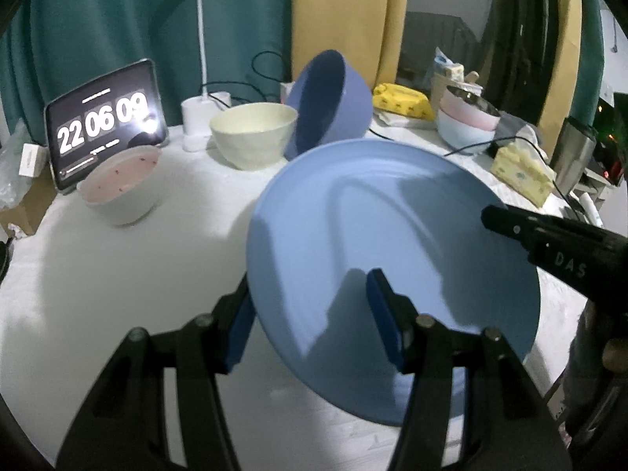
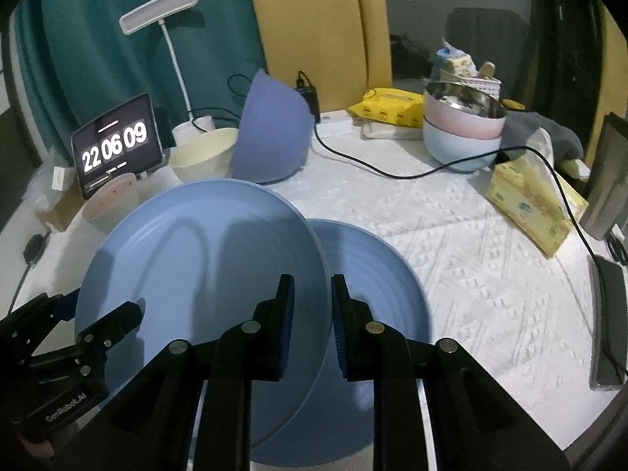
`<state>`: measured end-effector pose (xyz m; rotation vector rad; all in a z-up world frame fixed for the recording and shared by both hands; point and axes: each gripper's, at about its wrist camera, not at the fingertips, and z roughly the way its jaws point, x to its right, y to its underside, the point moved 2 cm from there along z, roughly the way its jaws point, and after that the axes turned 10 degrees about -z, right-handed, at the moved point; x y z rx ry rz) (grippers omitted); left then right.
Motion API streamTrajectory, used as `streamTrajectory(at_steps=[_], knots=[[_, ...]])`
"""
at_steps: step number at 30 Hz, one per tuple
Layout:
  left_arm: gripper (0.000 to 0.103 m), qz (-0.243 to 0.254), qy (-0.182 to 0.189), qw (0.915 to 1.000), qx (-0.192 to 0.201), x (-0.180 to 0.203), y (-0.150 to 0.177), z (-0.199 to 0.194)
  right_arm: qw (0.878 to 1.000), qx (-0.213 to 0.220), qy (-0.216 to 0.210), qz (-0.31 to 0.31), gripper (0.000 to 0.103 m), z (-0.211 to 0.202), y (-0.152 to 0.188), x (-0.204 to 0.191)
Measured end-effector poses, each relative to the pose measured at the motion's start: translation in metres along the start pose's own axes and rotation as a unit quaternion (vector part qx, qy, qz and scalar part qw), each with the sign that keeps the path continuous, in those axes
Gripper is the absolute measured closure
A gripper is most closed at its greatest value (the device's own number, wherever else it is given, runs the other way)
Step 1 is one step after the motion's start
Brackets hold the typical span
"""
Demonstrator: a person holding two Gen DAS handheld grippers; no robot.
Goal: Organize plates and bowls
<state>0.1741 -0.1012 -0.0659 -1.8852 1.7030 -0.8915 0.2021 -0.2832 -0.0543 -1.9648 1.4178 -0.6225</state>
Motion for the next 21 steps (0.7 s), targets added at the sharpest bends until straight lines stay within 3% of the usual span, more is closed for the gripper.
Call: streamTrajectory(at_steps=[21], knots=[[0.047, 0.024, 0.004, 0.9993, -0.028, 0.046, 0.011, 0.029, 1.000, -0.006, 0.009, 0.029, 0.080, 0.007, 0.021, 0.049]])
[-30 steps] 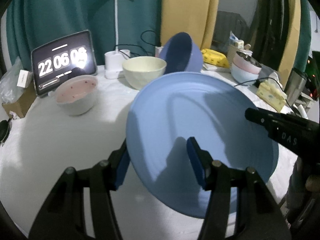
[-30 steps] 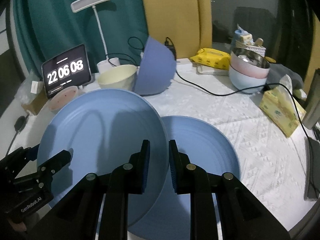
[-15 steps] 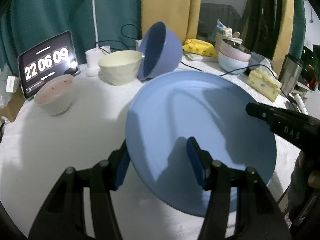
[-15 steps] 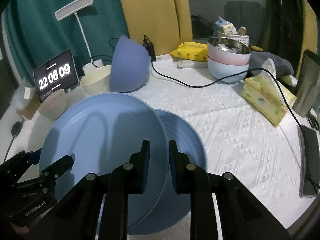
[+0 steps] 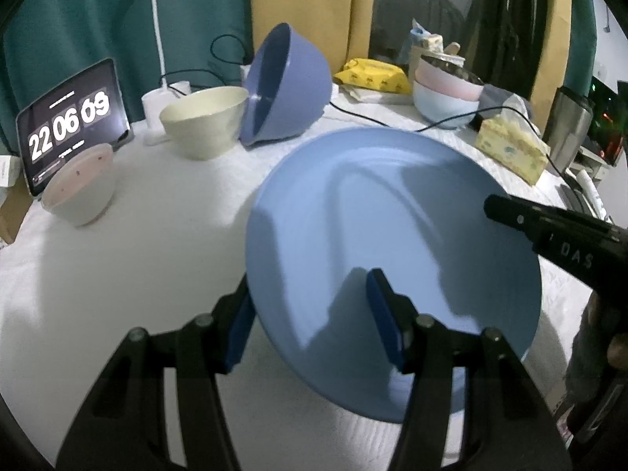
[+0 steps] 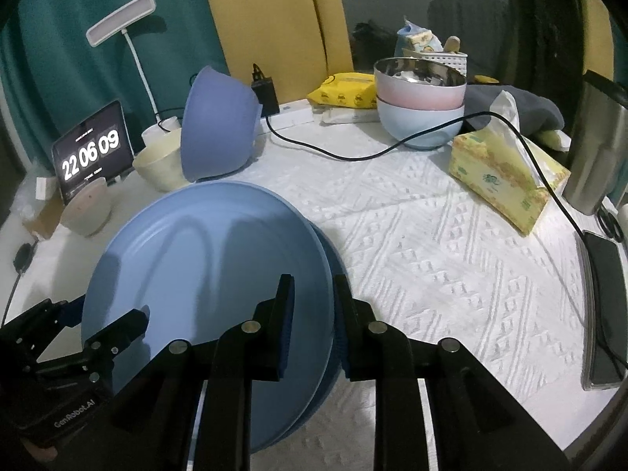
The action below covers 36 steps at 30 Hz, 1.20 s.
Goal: Organize plates and bowls
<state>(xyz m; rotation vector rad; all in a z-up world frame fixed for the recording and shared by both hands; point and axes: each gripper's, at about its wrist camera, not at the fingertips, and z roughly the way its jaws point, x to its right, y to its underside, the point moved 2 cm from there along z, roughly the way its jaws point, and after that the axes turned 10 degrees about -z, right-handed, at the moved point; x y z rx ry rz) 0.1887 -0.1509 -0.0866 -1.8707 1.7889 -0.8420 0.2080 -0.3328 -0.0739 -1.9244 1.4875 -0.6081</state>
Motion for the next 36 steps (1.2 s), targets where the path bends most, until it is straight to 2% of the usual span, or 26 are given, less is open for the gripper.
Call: streamTrajectory(at_steps=[11, 14, 17, 23, 26, 36], knots=[[0.045, -0.011, -0.005, 0.9997, -0.019, 0.000, 0.001, 0.011, 1.000, 0.003, 0.006, 0.000, 0.078, 0.001, 0.000, 0.005], [0.045, -0.014, -0.007, 0.9996, -0.022, -0.001, 0.000, 0.013, 1.000, 0.005, 0.015, -0.001, 0.072, 0.000, -0.002, 0.005], [0.045, -0.022, -0.007, 0.9996, -0.014, -0.005, -0.003, 0.009, 1.000, 0.005, 0.015, 0.002, 0.071, 0.000, -0.003, 0.006], [0.043, -0.072, -0.004, 0.9973, 0.012, -0.024, -0.013, 0.001, 1.000, 0.005, 0.017, 0.008, 0.069, 0.001, -0.004, 0.011], [0.040, -0.097, 0.002, 0.9952, 0.015, -0.032, -0.017, 0.001, 1.000, 0.005, 0.015, 0.013, 0.058, 0.001, -0.004, 0.013], [0.039, -0.088, 0.002, 0.9958, -0.025, -0.025, -0.011, 0.023, 1.000, -0.006, 0.005, 0.022, 0.055, 0.013, 0.000, 0.013]])
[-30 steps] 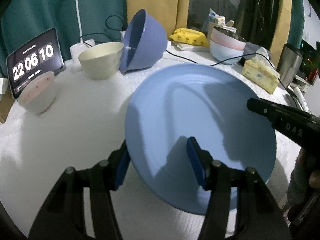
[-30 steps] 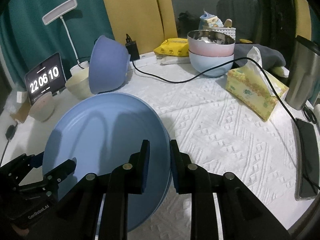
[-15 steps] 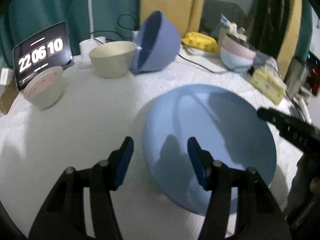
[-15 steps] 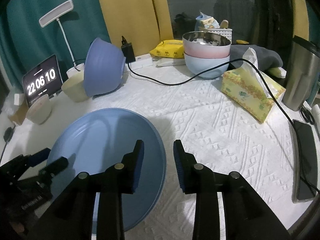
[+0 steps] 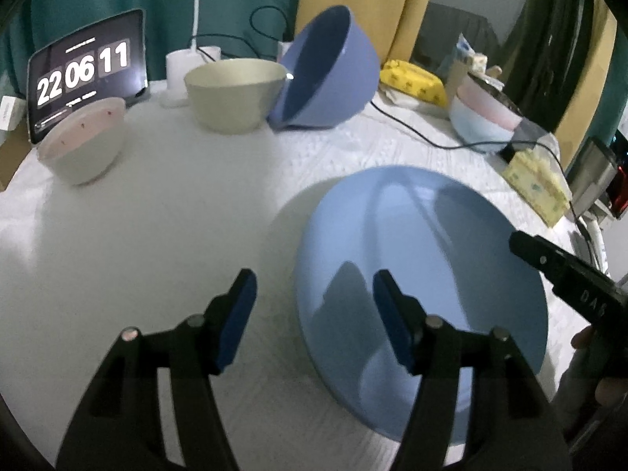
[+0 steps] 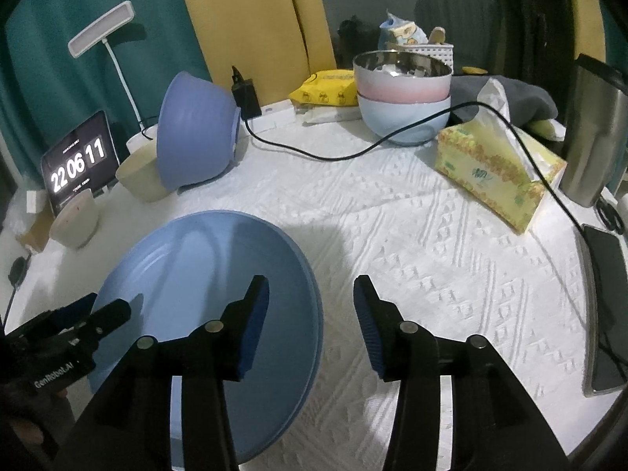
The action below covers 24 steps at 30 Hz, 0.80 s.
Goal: Organize plates and bowls
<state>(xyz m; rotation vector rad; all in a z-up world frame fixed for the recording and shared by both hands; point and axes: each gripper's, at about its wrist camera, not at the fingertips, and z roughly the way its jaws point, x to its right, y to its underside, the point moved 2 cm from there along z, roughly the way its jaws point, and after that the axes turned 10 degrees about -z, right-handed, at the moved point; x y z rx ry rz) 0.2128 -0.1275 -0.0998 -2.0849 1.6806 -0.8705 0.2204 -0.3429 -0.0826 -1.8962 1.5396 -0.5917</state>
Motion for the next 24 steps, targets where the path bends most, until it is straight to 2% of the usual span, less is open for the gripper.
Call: streamTrajectory(at_steps=[4, 12, 15, 24], knots=[[0.039, 0.014, 0.000, 0.9998, -0.014, 0.005, 0.004, 0.008, 1.000, -0.009, -0.009, 0.006, 0.055, 0.005, 0.004, 0.000], [0.040, 0.021, 0.021, 0.9995, -0.012, 0.006, 0.005, 0.010, 0.999, -0.028, -0.039, 0.018, 0.055, 0.018, 0.011, -0.004], [0.043, 0.033, 0.032, 0.9988, -0.014, 0.010, 0.006, 0.009, 0.998, -0.028, -0.046, 0.013, 0.055, 0.019, 0.010, -0.008], [0.047, 0.047, 0.032, 0.9983, -0.014, 0.011, 0.008, 0.005, 0.999, -0.026, -0.029, 0.023, 0.060, 0.016, 0.011, -0.010]])
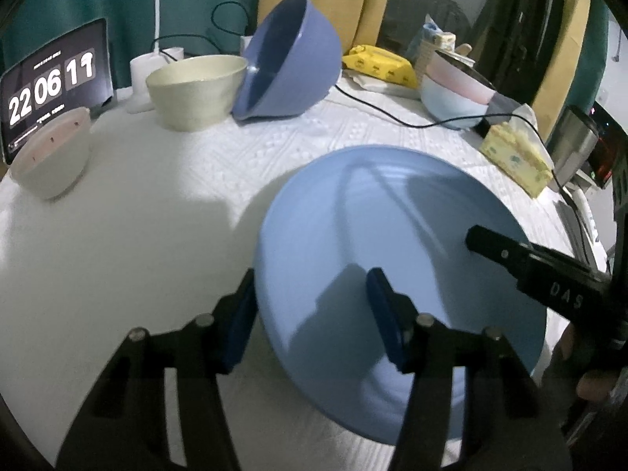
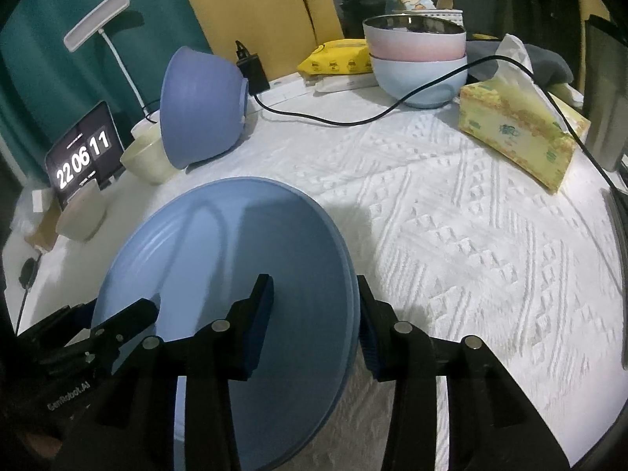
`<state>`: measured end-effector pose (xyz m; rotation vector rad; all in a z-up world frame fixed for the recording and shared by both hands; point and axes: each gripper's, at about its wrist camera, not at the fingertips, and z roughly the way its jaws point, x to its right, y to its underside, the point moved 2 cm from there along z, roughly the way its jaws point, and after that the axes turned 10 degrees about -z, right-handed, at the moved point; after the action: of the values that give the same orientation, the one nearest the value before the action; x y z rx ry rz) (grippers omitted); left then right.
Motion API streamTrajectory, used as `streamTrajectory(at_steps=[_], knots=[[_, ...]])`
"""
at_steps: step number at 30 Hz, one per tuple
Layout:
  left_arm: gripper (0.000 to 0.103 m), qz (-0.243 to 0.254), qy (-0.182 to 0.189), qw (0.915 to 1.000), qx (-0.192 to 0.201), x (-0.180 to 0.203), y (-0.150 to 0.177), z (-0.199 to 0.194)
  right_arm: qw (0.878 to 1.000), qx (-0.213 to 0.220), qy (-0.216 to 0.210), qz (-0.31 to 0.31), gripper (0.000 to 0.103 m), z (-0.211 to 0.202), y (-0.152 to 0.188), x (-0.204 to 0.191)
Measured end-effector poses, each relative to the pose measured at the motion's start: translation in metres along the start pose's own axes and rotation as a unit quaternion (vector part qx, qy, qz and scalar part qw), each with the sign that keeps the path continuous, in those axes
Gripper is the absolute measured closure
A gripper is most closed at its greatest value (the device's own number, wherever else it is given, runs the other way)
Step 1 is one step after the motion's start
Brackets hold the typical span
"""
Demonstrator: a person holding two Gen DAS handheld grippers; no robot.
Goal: Organize plates and bowls
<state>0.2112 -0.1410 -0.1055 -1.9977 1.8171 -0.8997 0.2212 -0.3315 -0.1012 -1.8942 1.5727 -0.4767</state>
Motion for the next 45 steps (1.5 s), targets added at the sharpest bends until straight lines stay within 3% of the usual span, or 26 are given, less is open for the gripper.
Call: streamTrajectory(at_steps=[18, 33, 45], knots=[[0.047, -0.005, -0.007, 0.9998, 0.019, -0.040, -0.003, -0.027, 1.000, 0.017, 0.005, -0.017, 0.061, -0.014, -0.013, -0.050], [0.047, -0.050, -0.011, 0.9980, 0.037, -0.107, -0.008, -0.049, 0.998, 0.012, -0.004, -0.059, 0.062, -0.003, -0.033, -0.120], [0.047, -0.098, -0.027, 0.9936, 0.050, -0.183, -0.011, -0.066, 0.994, 0.000, -0.021, -0.104, 0.061, 0.015, -0.047, -0.199]])
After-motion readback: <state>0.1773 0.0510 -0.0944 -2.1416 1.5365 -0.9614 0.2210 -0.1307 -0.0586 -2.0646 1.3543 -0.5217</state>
